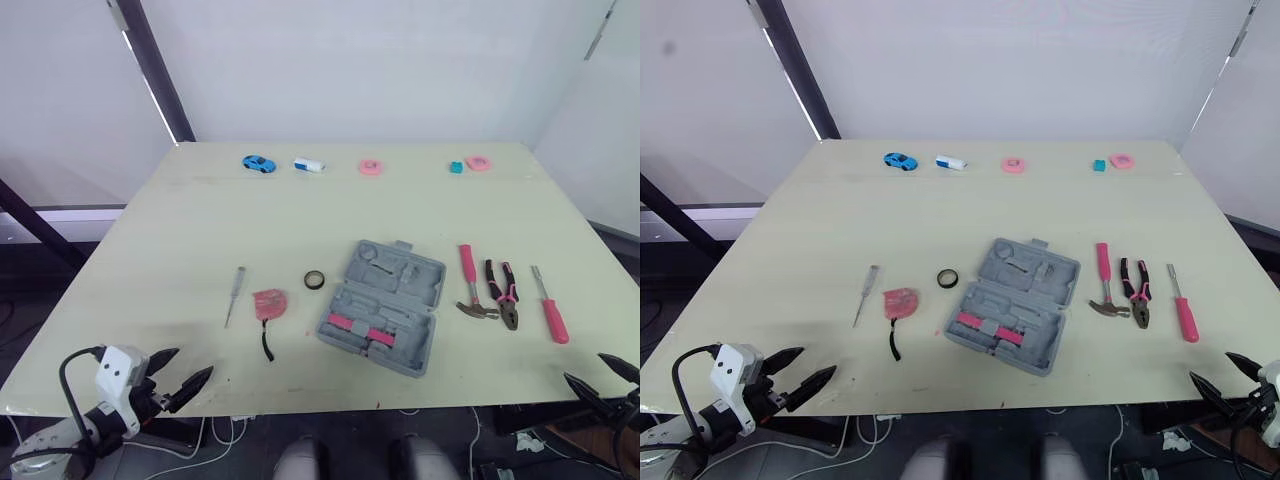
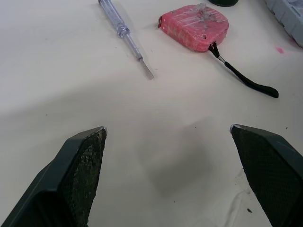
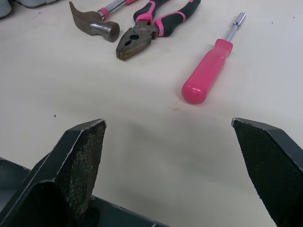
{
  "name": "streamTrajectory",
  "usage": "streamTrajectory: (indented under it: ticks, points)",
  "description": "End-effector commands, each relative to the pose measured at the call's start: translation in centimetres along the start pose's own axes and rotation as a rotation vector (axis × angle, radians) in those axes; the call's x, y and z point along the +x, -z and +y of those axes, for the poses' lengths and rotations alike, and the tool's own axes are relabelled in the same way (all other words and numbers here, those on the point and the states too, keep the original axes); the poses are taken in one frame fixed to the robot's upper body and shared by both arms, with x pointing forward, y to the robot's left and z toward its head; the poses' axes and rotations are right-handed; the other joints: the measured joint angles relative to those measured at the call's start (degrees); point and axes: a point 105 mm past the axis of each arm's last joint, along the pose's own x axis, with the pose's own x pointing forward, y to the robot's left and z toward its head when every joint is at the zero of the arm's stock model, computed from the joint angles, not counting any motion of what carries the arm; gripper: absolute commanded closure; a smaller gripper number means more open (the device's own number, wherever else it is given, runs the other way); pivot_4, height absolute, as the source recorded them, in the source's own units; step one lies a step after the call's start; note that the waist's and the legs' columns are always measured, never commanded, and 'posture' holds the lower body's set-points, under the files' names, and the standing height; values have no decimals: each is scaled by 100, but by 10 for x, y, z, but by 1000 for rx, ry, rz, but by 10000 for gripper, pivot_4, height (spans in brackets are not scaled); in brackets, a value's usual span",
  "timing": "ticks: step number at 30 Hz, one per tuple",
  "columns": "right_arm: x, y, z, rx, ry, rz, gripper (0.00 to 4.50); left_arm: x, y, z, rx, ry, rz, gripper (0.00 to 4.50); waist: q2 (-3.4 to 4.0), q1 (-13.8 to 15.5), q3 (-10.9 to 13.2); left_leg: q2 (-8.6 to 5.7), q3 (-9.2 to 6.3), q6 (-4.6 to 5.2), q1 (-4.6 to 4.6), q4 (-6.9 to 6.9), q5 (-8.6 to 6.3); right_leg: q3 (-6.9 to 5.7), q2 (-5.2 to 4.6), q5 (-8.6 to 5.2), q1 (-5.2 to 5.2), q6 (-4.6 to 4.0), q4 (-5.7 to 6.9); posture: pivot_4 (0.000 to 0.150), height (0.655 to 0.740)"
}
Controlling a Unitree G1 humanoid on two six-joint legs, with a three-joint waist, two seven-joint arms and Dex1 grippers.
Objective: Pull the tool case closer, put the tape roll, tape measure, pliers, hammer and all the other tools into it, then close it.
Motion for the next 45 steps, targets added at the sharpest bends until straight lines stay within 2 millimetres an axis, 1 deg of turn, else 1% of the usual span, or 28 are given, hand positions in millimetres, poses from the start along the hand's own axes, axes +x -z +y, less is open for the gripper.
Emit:
streamTrajectory:
  ticks: [1,4,24,28,31,33,38,41,43,45]
  points:
    - [-5,-10,-6,-33,21,-31,0,-1,-9,2,29,1,-22,594,0,1,0,0,0,0,0,0,0,0,0,0,0,0,0,1500,7395]
    - [-3,-11,-2,-32,13,-37,0,1,-9,3,32,1,-27,594,0,3,0,-1,0,0,0,0,0,0,-1,0,0,0,0,1500,7395]
    - [1,-15,6,-32,4,-48,0,3,-11,8,49,7,-32,594,1,3,0,-1,-1,0,0,0,0,-1,-2,1,0,-1,1,1500,7395]
    - [5,-25,8,-38,-10,-83,0,6,-27,10,56,42,-76,594,0,3,0,-1,-1,0,0,0,0,-1,-3,0,0,0,1,1500,7395]
    - [18,-41,13,-52,-40,-114,0,17,-51,10,92,109,-110,594,0,7,1,-1,-2,0,-1,1,0,-4,-3,1,0,-1,2,1500,7395]
    - [29,-56,20,-54,-74,-143,0,26,-66,9,128,160,-125,594,0,10,1,-1,-3,0,0,2,0,-5,-2,1,0,0,7,1500,7395]
    - [50,-76,34,-66,-128,-151,0,47,-82,5,178,274,-103,594,2,9,-1,-12,1,2,-1,2,1,-5,1,6,1,-9,7,1500,7395]
    - [61,-83,45,-79,-169,-136,0,63,-96,-1,197,370,-99,594,0,10,1,-17,7,1,-9,0,1,-9,7,6,0,-9,3,1500,7395]
    - [65,-85,49,-87,-183,-128,0,70,-102,-3,213,403,-99,594,0,10,1,-18,15,1,-13,0,1,-13,15,6,0,-9,0,1500,7395]
    - [72,-86,54,-88,-209,-102,0,84,-112,-7,244,442,-108,594,-2,35,2,-18,13,1,-13,1,1,-14,17,6,1,-9,3,1500,7395]
